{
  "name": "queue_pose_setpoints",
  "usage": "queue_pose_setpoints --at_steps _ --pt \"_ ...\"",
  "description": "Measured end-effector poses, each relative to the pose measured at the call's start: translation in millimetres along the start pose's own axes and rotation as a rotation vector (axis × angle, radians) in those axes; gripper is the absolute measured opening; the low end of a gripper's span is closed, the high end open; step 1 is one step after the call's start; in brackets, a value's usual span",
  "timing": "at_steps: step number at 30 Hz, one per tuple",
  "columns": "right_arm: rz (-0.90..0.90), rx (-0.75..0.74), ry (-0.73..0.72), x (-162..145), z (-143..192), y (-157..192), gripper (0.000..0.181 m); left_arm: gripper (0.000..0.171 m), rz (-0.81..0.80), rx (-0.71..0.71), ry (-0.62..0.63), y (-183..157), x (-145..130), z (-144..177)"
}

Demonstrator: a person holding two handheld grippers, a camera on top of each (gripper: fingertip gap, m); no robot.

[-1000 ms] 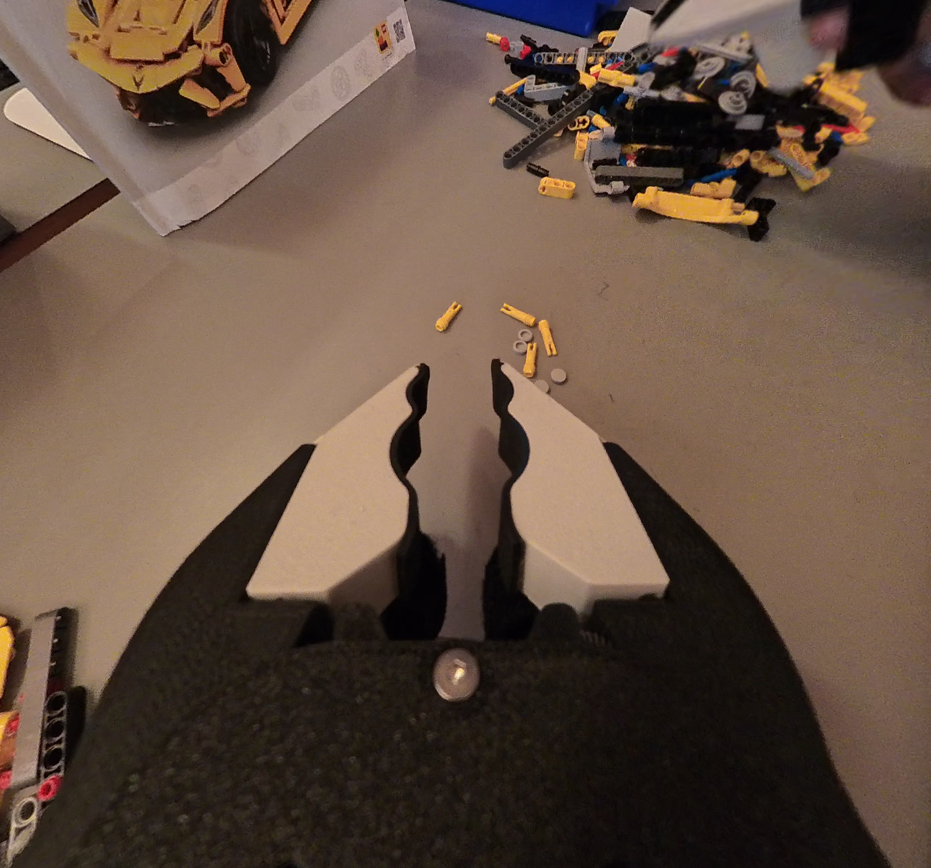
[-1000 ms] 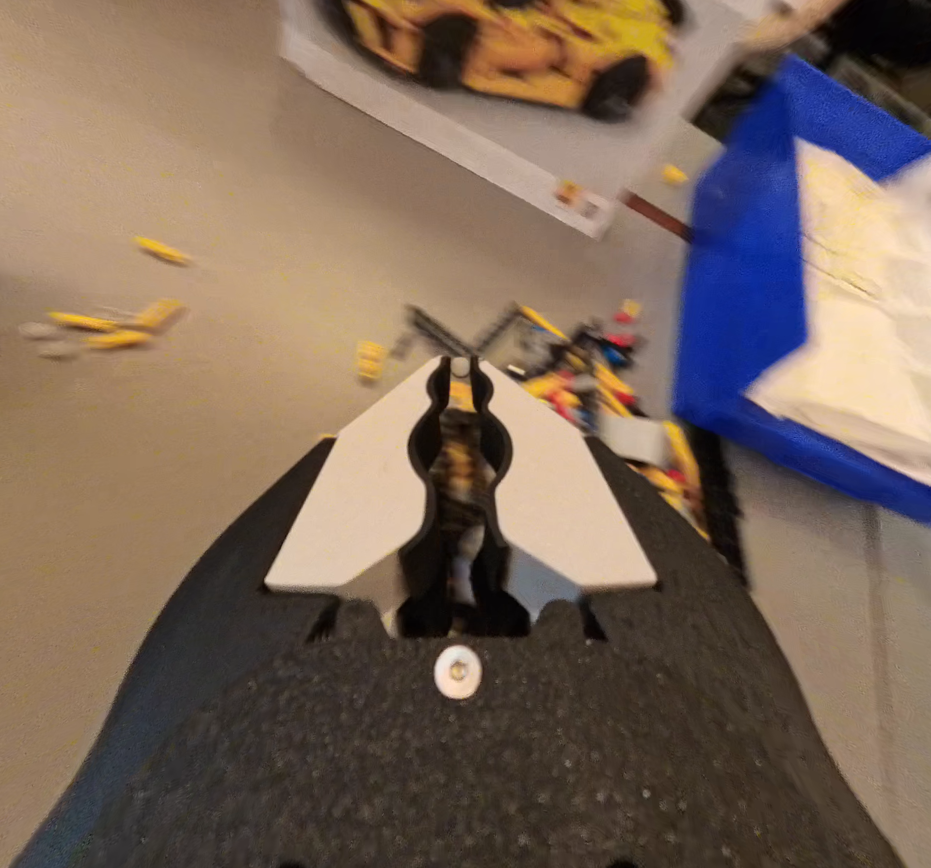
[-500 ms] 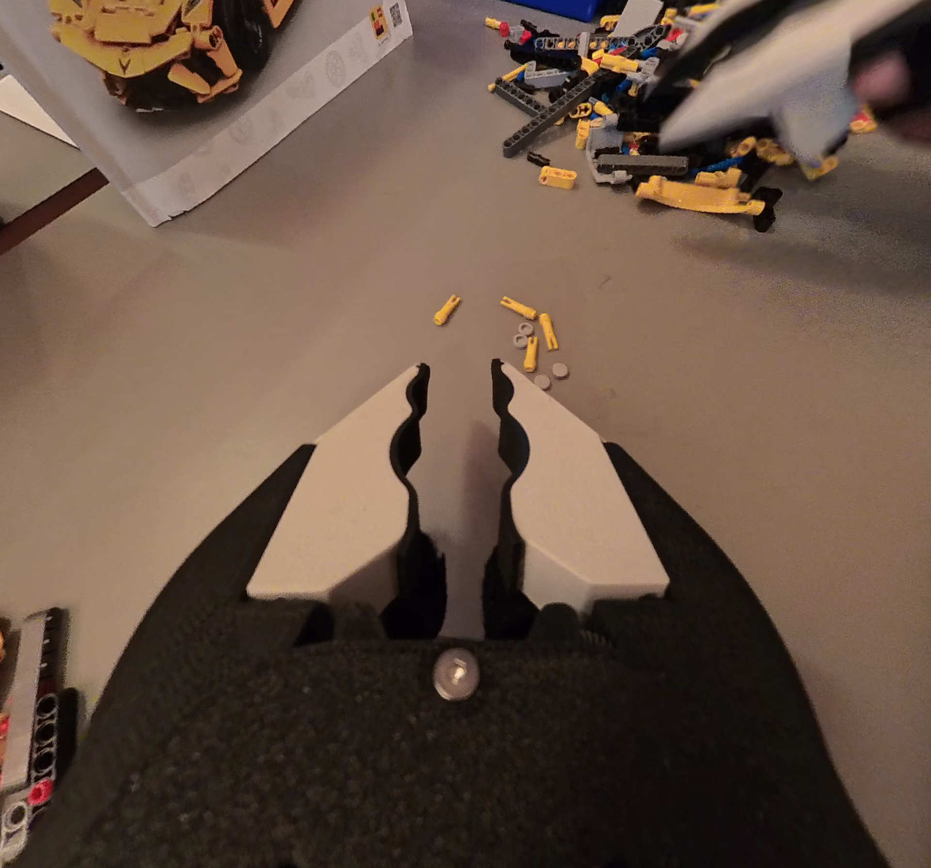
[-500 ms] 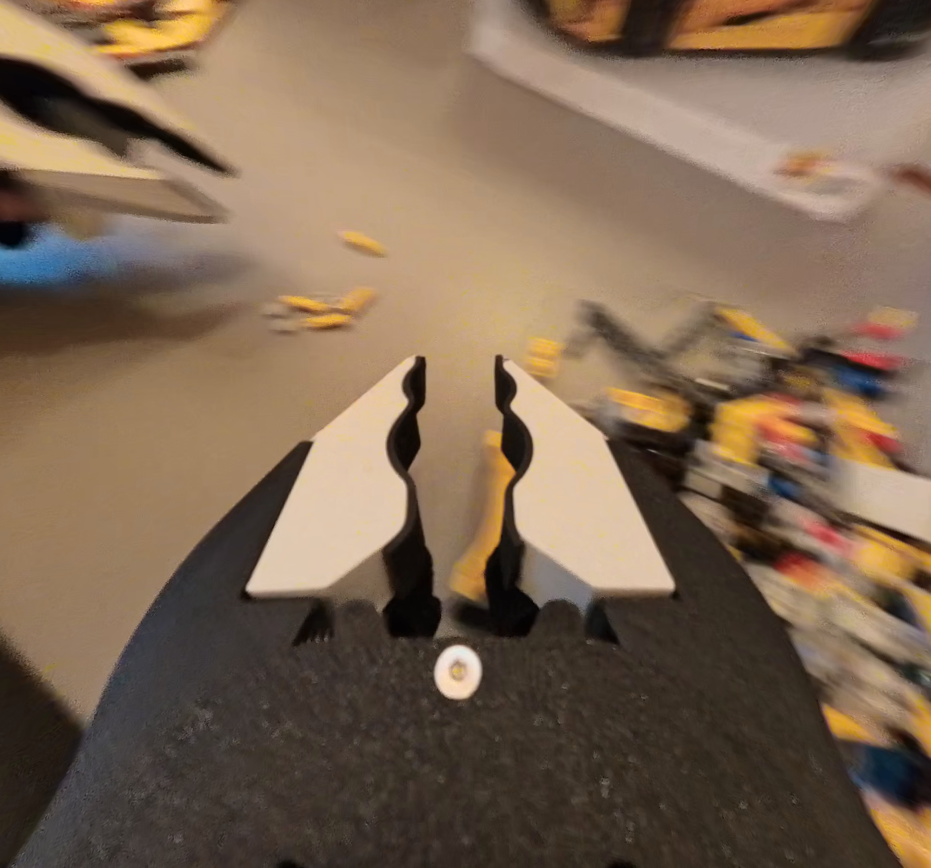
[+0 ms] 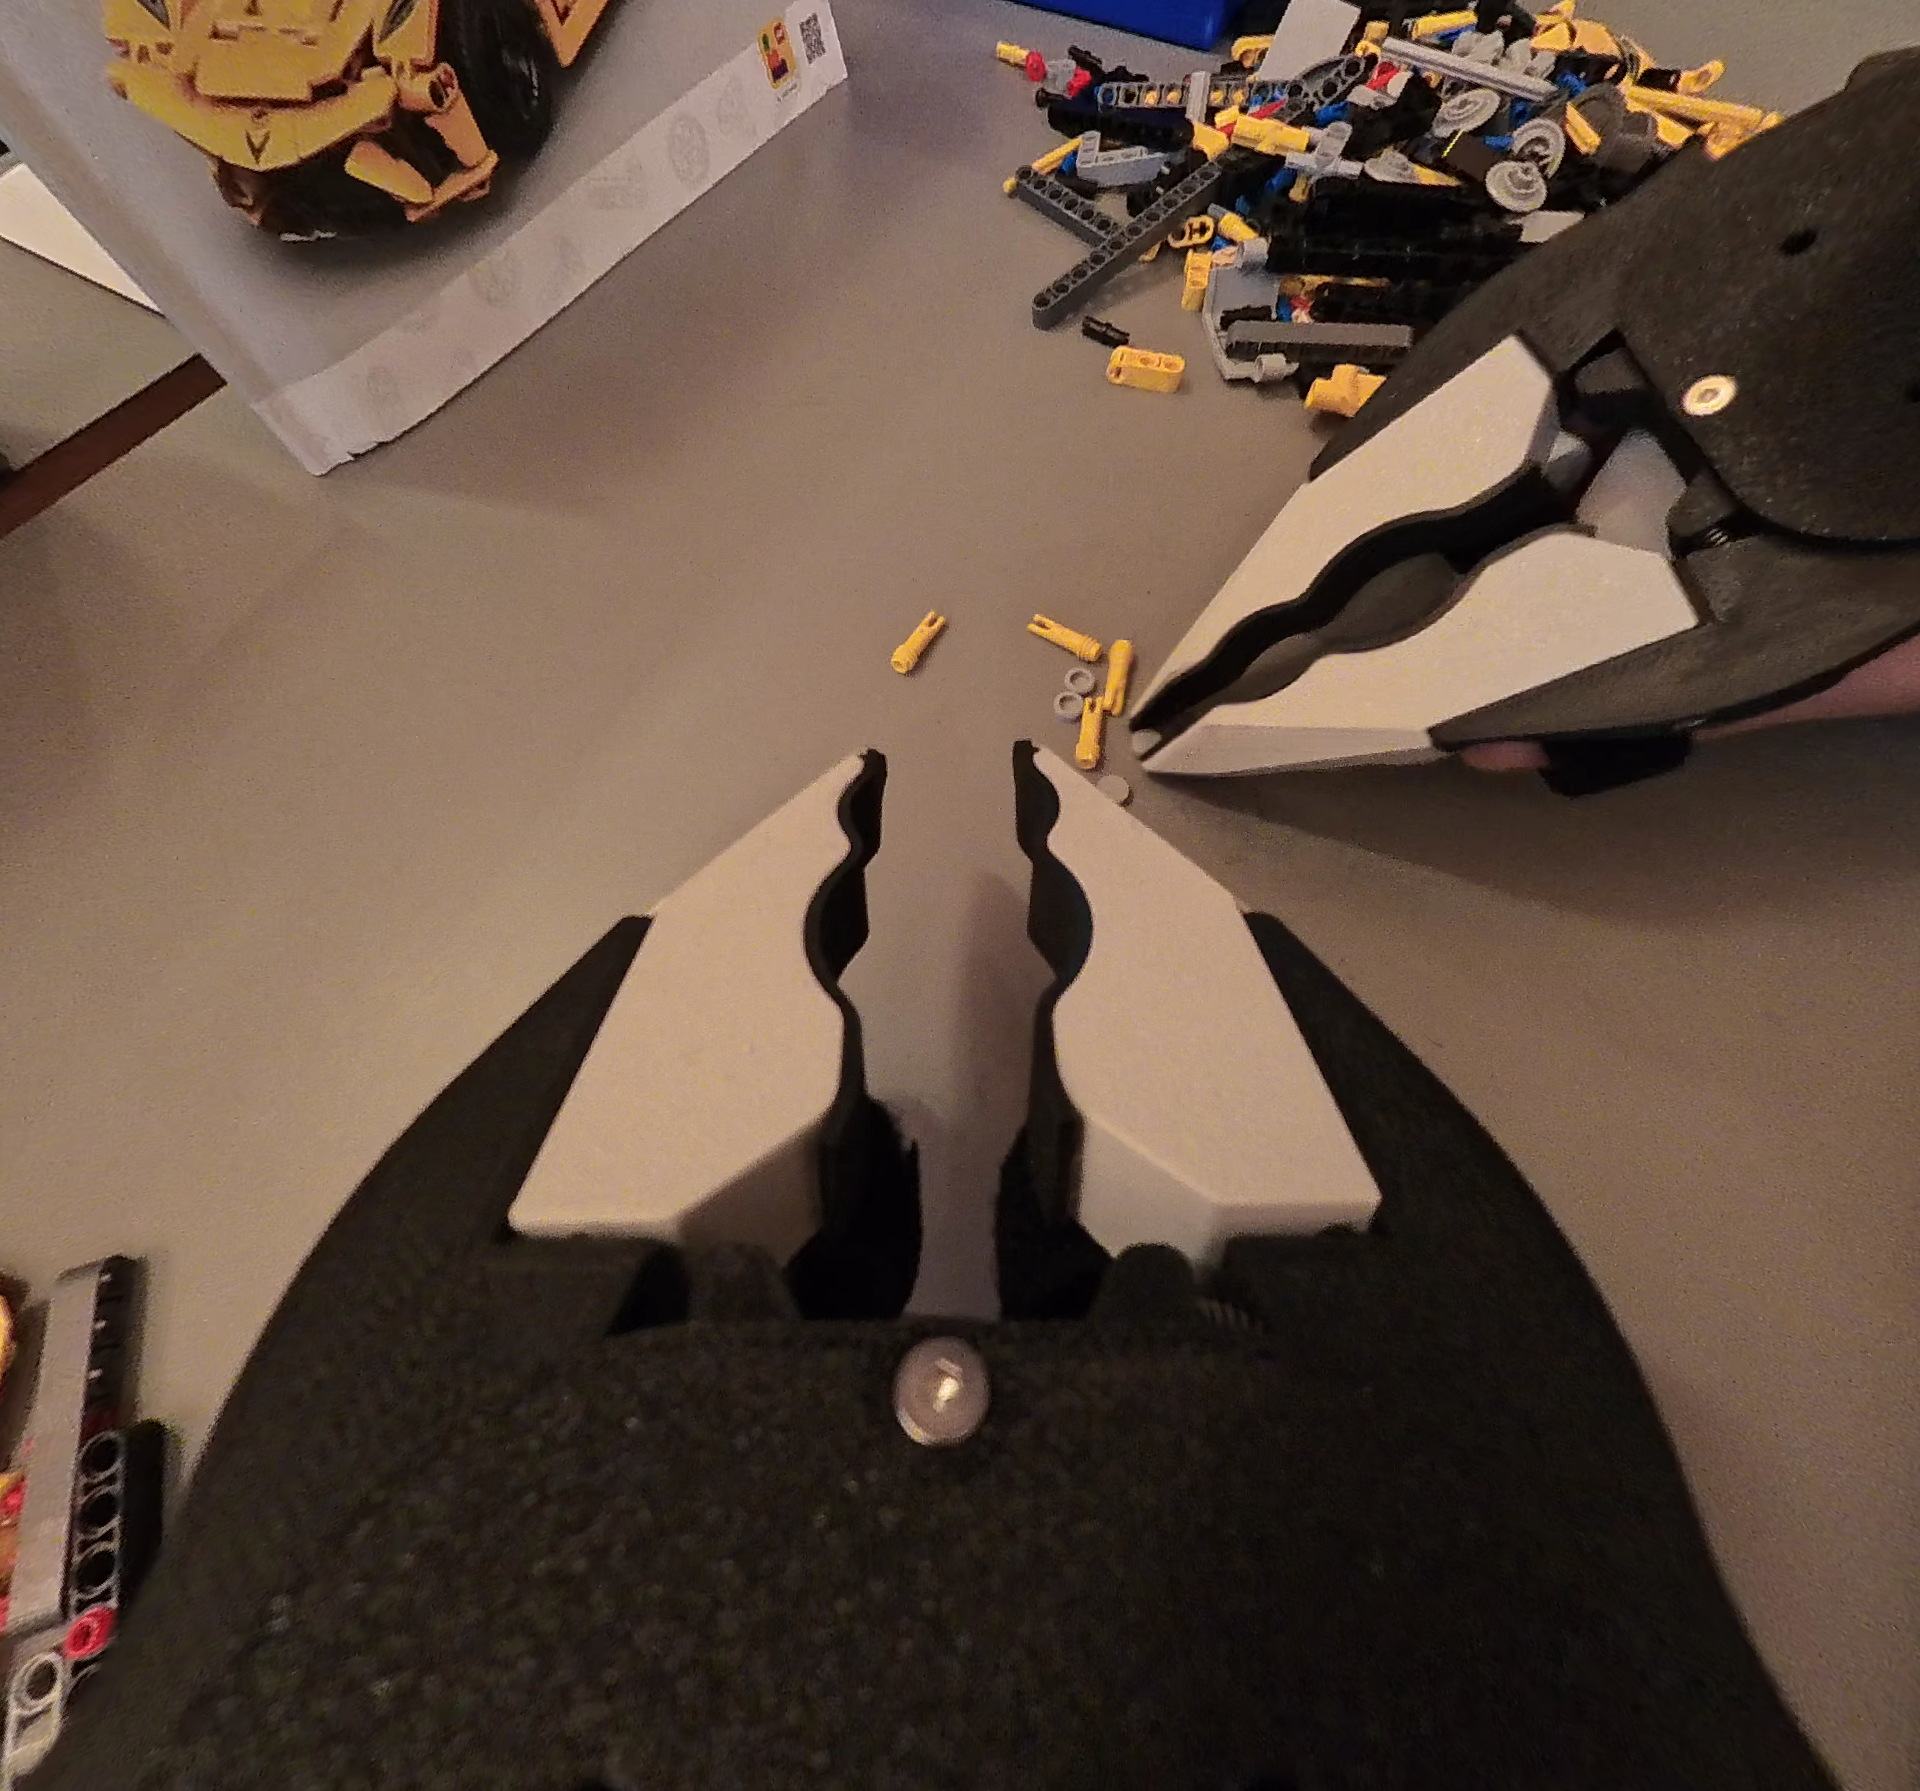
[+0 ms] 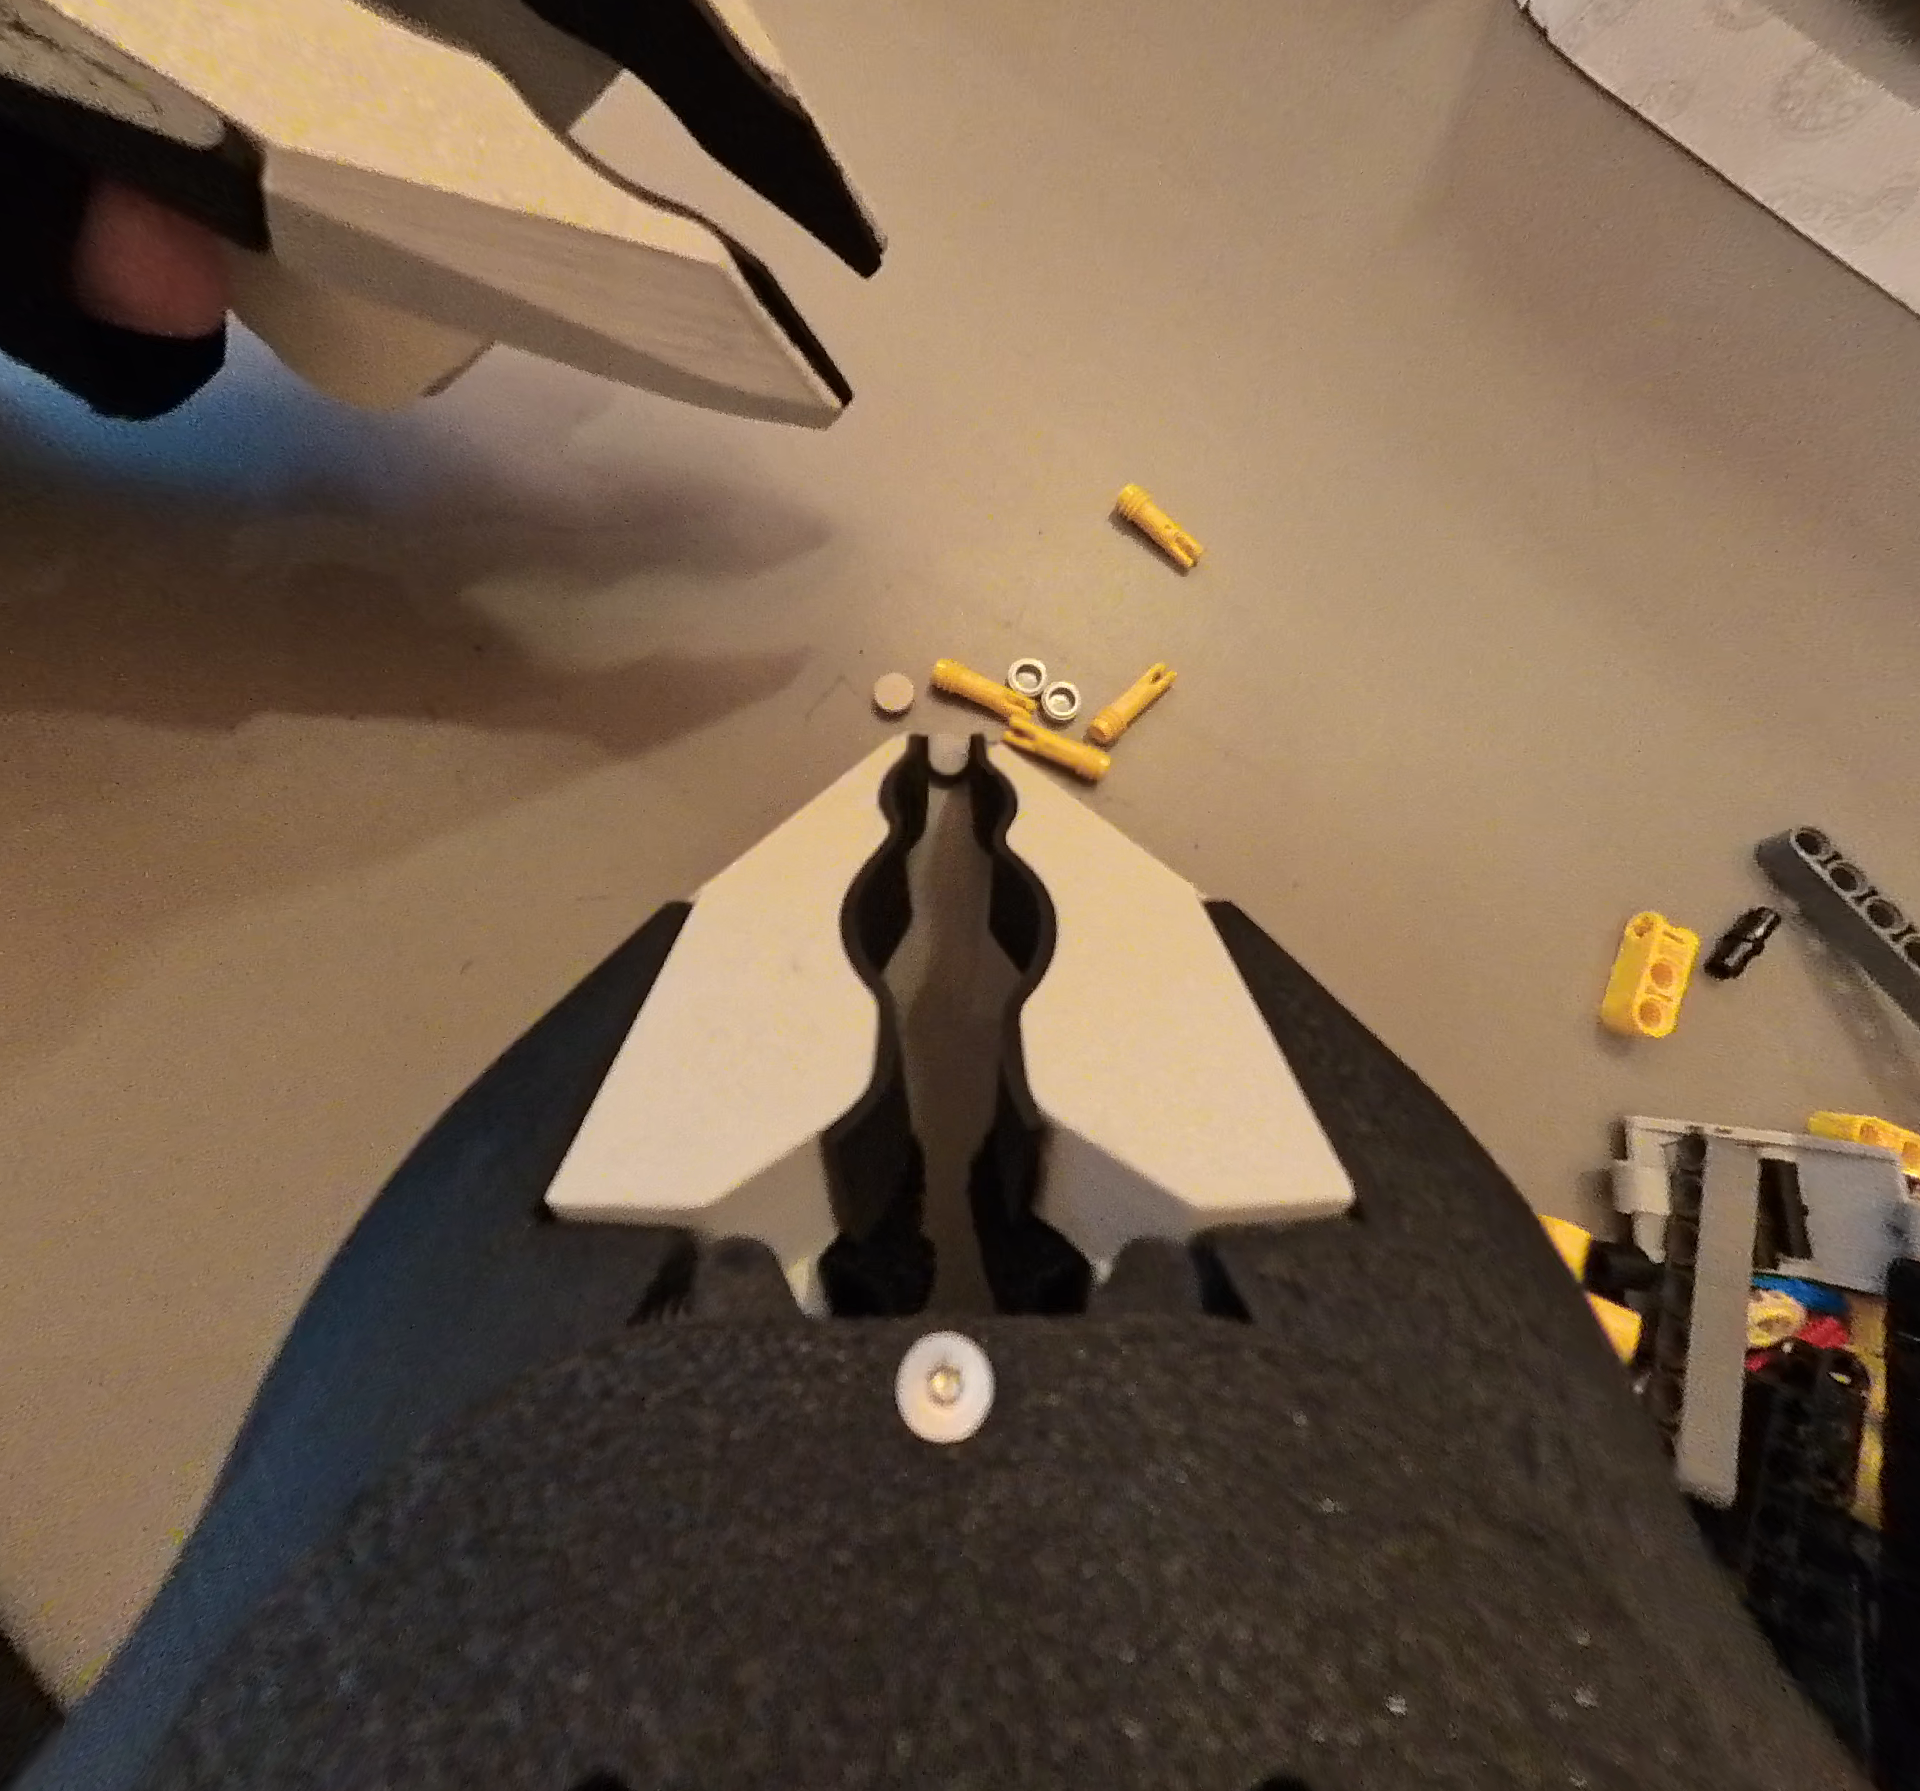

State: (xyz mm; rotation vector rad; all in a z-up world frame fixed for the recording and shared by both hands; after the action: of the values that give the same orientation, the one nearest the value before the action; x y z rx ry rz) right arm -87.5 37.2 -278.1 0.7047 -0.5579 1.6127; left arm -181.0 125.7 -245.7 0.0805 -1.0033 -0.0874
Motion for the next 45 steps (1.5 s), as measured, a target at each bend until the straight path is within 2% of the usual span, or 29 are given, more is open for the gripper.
queue_pose_setpoints --at_steps 3,5,8,10,13,15,17,19,21,23,25,26,28,31,35,39,41,43,45 --pt "-0.011 -0.039 -0.051 4.9 18.0 -9.7 0.006 0.025 0.004 0.002 -0.005 1.0 0.5 0.9" --pt "-0.023 -0.112 -0.099 10.0 45.2 -31.1 0.006 0.025 0.006 0.002 -0.005 1.8 0.5 1.2" --pt "-0.063 -0.375 -0.151 3.8 102.8 -99.1 0.006 0.025 0.007 0.0 -0.005 1.5 0.6 1.0" --pt "-0.147 -0.466 -0.092 -17.5 127.2 -147.4 0.006 0.025 0.002 -0.005 -0.005 -0.2 1.6 0.4" --pt "-0.28 -0.456 -0.003 -48.0 135.5 -188.0 0.007 0.025 -0.014 -0.01 0.002 -3.8 1.6 -1.2" --pt "-0.329 -0.424 0.016 -57.0 133.7 -195.1 0.007 0.025 -0.022 -0.012 0.007 -5.4 1.1 -1.5" --pt "-0.324 -0.461 -0.01 -54.4 139.3 -196.7 0.018 0.025 -0.017 -0.016 0.001 -5.7 2.3 -0.5" --pt "-0.304 -0.472 -0.094 -36.2 147.8 -185.5 0.019 0.025 -0.013 -0.013 -0.006 -4.4 3.2 1.5" --pt "-0.266 -0.321 -0.149 -12.2 132.7 -148.4 0.018 0.025 -0.005 -0.005 -0.016 -1.8 4.0 3.2" --pt "-0.182 -0.122 -0.115 1.6 95.4 -92.3 0.026 0.025 0.01 -0.007 -0.019 0.4 3.6 3.8" --pt "-0.135 0.013 -0.096 6.7 55.3 -37.6 0.027 0.025 0.016 -0.001 -0.017 2.7 2.5 4.1" --pt "-0.112 0.051 -0.08 6.5 37.3 -16.1 0.027 0.025 0.016 0.003 -0.016 3.6 2.1 4.3" --pt "-0.045 0.023 -0.054 6.6 13.1 8.0 0.027 0.025 0.018 0.009 -0.016 4.8 1.7 5.0" --pt "0.014 -0.008 -0.015 7.1 -2.3 22.0 0.02 0.025 0.019 0.015 -0.017 5.9 1.7 5.9" --pt "0.016 -0.036 0.002 6.3 -5.6 16.6 0.021 0.025 0.016 0.012 -0.021 5.4 3.2 6.7" --pt "-0.024 -0.002 -0.002 6.5 -9.1 16.2 0.017 0.025 0.006 0.014 -0.022 4.2 4.3 7.1" --pt "-0.019 -0.013 0.001 6.2 -8.7 13.2 0.007 0.025 0.005 0.014 -0.019 4.1 3.6 6.7" --pt "-0.021 -0.008 0.019 5.5 -5.9 11.7 0.006 0.025 0.008 0.014 -0.016 4.6 2.8 6.4" --pt "0.008 -0.078 -0.01 9.2 9.7 1.0 0.006 0.025 0.012 0.014 -0.018 5.4 2.7 6.6"
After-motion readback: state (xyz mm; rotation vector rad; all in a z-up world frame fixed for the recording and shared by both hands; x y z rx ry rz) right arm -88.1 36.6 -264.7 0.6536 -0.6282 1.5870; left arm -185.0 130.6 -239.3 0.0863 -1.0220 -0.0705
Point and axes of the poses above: each gripper's, where its closed fingertips meet, z back along the fingers, x out of its top, y = z × x across the jaws, the point moved 7 cm from there along z, back along the fingers, and after that the axes turned 8 degrees about -z, right-handed, at the moved point
